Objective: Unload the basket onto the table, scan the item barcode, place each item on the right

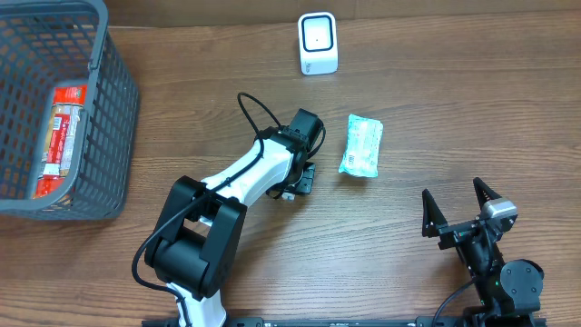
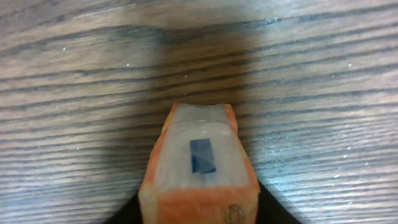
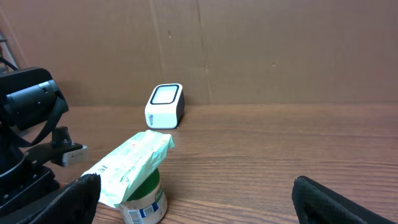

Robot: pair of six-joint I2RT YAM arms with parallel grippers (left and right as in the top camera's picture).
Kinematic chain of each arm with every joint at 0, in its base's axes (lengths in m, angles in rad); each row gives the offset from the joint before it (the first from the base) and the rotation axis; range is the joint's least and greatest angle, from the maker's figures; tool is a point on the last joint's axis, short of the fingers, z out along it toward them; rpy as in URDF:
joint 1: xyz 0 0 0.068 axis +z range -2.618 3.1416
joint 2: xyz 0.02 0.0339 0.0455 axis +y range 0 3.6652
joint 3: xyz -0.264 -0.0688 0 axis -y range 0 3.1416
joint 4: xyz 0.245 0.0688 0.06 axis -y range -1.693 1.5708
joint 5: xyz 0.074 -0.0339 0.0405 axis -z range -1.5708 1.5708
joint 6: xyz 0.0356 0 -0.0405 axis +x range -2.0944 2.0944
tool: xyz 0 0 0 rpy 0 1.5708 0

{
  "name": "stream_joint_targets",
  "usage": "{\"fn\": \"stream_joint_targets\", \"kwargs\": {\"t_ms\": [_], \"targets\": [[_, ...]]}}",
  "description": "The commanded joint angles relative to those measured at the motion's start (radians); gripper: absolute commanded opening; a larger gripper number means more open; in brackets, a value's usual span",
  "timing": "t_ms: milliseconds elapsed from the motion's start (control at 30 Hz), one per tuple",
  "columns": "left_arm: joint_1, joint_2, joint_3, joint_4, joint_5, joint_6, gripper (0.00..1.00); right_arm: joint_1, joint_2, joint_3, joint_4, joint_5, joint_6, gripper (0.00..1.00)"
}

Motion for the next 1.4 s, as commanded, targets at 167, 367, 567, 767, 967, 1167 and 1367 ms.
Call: {"fn": "stream_joint_targets", "kwargs": {"t_ms": [167,367,567,767,967,1167,1367], "targets": [[-0.005,0.008,0.021,-0.007,0.026,-0.005,0.7,-0.003,-0.007,-0.011,0.004,-0.006,0.002,1.0],[0.005,-0.016,0.192,-0.124,-0.03,-0.023,0.74,-0.003,-0.007,-0.011,0.004,-0.006,0.002,1.0],[0.019,-0.039,0.466,-0.264,-0.03,-0.063,0.75,-0.003,-0.007,-0.011,0.004,-0.006,0.003,1.0],[-0.015,-0.037,0.526,-0.258,0.007,-0.15,0.77,-0.003,-0.007,-0.011,0.004,-0.006,0.002,1.0],[-0.079,-0.025,0.503,-0.189,0.003,-0.171,0.78,-0.003,-0.007,-0.011,0.004,-0.006,0.002,1.0],[-0.119,-0.012,0.465,-0.1,0.0,-0.171,0.78,-0.003,-0.007,-0.011,0.004,-0.006,0.002,1.0],[-0.119,0.022,0.436,-0.051,0.006,-0.196,0.8,-0.002,-0.007,-0.011,0.004,-0.006,0.002,1.0]]}}
